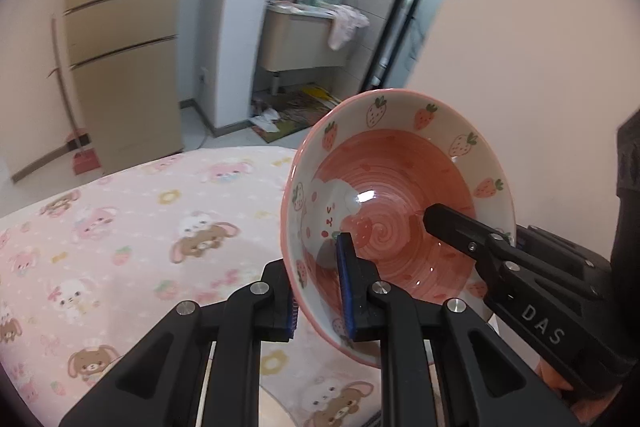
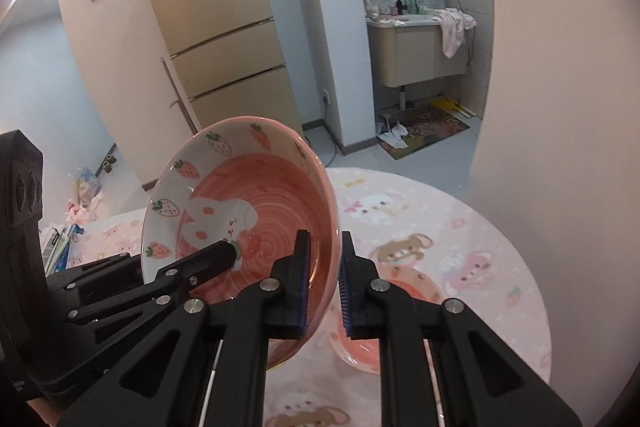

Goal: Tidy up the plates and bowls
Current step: 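Lift the pink bowl with both grippers toward the other pink bowl, then lower the pink bowl into the other pink bowl and open both grippers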

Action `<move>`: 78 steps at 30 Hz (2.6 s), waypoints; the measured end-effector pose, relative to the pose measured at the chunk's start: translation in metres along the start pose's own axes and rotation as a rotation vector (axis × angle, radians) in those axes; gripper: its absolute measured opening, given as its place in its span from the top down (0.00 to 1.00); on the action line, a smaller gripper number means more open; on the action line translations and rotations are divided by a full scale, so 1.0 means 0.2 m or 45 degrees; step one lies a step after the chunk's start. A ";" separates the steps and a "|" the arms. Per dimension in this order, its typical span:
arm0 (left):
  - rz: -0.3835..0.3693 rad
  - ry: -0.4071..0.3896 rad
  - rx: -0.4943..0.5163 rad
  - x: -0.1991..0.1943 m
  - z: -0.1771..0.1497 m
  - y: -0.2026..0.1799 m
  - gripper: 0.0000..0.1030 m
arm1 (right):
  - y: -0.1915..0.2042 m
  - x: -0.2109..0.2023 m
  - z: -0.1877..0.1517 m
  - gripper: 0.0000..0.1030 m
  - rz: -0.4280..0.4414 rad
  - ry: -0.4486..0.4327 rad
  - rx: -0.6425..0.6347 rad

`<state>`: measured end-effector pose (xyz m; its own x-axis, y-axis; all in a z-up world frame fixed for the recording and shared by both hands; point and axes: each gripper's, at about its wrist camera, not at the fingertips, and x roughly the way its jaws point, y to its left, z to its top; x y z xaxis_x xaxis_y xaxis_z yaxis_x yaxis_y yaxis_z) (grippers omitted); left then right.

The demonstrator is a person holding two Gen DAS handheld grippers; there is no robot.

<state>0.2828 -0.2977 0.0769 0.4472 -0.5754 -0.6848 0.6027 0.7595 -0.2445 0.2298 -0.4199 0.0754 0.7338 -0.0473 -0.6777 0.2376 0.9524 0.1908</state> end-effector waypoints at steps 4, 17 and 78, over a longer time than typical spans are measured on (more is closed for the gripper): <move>0.034 -0.034 0.119 0.04 -0.04 -0.11 0.82 | -0.07 0.01 -0.06 0.88 -0.063 0.032 0.022; -0.088 0.200 0.142 0.43 -0.17 -0.18 0.82 | -0.28 0.15 -0.17 0.87 -0.181 0.116 0.098; 0.085 0.222 0.103 0.66 -0.28 -0.13 0.81 | -0.43 0.38 -0.25 0.87 -0.216 0.265 -0.028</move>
<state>0.2893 -0.3772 -0.0450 0.3712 -0.4578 -0.8079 0.6296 0.7636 -0.1435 0.2334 -0.4903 -0.0266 0.5375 -0.1458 -0.8306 0.3304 0.9426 0.0484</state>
